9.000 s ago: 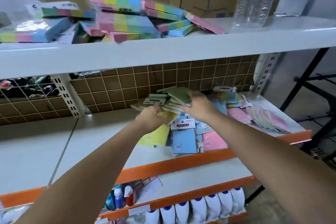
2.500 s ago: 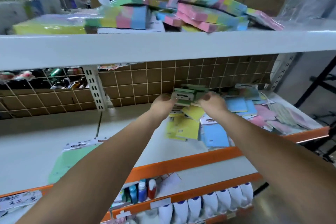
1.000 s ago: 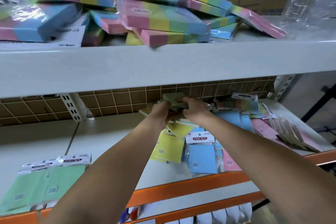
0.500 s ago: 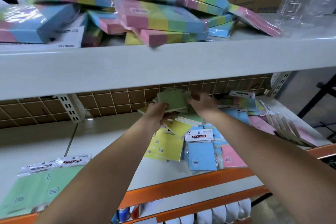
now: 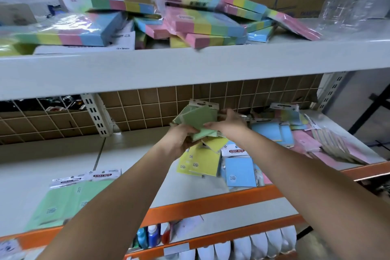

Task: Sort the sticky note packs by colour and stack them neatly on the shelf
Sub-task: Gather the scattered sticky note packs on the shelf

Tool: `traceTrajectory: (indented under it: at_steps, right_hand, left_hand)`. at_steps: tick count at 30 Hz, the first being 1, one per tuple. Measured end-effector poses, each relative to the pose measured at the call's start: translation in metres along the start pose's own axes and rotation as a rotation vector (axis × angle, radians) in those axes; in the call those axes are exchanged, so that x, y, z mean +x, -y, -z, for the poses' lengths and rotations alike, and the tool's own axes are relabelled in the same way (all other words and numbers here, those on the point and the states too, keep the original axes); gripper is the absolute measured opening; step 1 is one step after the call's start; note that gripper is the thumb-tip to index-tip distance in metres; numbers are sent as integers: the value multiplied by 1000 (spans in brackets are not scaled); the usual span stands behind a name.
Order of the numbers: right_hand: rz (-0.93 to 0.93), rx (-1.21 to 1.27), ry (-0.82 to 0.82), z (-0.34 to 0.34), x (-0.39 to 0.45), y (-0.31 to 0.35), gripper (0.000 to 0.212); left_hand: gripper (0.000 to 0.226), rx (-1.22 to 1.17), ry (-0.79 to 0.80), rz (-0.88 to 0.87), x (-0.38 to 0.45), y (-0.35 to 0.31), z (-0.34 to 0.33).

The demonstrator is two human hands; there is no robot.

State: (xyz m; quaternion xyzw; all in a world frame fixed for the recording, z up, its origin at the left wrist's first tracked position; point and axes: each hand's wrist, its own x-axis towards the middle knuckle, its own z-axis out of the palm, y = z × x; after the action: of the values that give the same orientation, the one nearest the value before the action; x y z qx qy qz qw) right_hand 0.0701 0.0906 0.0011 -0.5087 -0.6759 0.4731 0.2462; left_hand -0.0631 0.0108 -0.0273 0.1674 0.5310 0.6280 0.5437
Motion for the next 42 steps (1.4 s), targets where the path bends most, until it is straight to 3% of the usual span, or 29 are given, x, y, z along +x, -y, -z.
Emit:
traceTrajectory:
  at_steps: [9,12,15,18,22,24,27,29,37,42]
  right_hand:
    - [-68,64,176,-10,-19,-14,44]
    - [-91,96,255,-15,-28,-19,31]
    - [-91,47,268,-18,-33,-21,36]
    - [-43,-70,169,-12,-34,-20,35]
    - [26,-391,-219,8,-20,-20,21]
    - [-49,-478,-325,14,-15,-20,34]
    - [-226,-455,-343,17,-6,-25,68]
    - [-289,-464,-296,13,-1,-27,78]
    - [-402,-337,-292,-4,4,-19,46]
    - [-392,-426,-409,2,12,-27,44]
  left_hand:
    - [24,-11,-18,44,-28,9,20]
    - [37,4,-50,45,-32,16,26]
    - [44,13,-78,27,-38,18,32]
    - [47,10,-125,26,-41,17,37]
    - [47,10,-157,33,-46,16,40]
    - [46,13,-159,36,-48,17,42]
    - [45,18,-162,39,-51,19,44]
    - [44,6,-166,45,-52,19,47]
    - [38,-11,-186,45,-55,22,55]
    - [40,-21,-181,46,-59,21,65]
